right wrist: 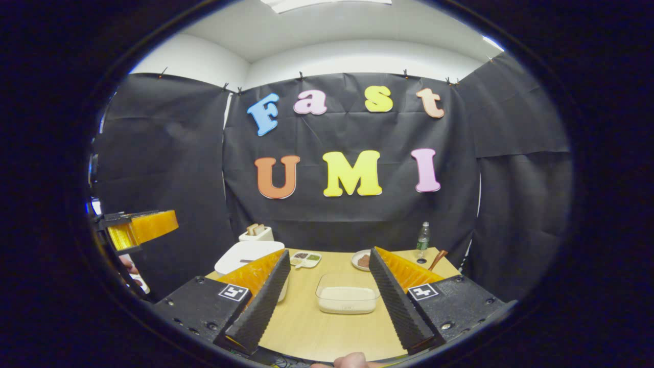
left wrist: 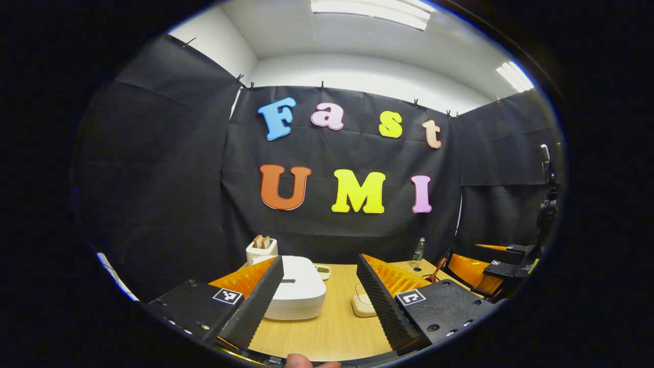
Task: Close the left gripper, press the button to open the rice cooker; take a wooden spoon from the chopstick holder with the right hand, scoop a spoonful of rice and pour it into the rice cooker, then put the wooden spoon back into the chopstick holder.
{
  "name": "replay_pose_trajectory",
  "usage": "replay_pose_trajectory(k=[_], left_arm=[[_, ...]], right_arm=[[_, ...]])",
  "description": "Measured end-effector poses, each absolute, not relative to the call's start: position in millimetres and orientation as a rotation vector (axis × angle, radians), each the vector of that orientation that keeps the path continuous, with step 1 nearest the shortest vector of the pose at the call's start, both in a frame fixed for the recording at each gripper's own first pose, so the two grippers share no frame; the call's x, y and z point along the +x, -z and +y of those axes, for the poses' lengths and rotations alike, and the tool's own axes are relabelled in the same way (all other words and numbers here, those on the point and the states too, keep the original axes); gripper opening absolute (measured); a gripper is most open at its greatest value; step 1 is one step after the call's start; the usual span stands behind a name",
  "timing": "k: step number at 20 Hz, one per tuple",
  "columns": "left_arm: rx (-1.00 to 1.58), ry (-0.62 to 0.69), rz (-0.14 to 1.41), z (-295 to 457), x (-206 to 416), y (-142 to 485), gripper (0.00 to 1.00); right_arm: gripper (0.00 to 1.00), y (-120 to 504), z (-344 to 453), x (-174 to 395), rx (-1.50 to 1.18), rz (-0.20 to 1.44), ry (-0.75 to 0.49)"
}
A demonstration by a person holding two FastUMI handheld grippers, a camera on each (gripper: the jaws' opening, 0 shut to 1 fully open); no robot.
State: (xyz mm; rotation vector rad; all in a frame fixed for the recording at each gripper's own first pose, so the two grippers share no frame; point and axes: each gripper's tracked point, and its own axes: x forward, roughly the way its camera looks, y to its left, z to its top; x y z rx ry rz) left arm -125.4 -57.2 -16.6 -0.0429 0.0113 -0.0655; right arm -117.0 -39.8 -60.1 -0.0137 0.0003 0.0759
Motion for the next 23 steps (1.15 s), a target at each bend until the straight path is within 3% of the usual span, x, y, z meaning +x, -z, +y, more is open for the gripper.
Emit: replay_pose_trajectory(k=[23], left_arm=[[-0.054, 0.0, 0.005, -44.8, -167.6, 19.6, 0.94]], right_arm=[[0.97, 57.7, -19.5, -159.4, -0.048, -0.015, -0.104]])
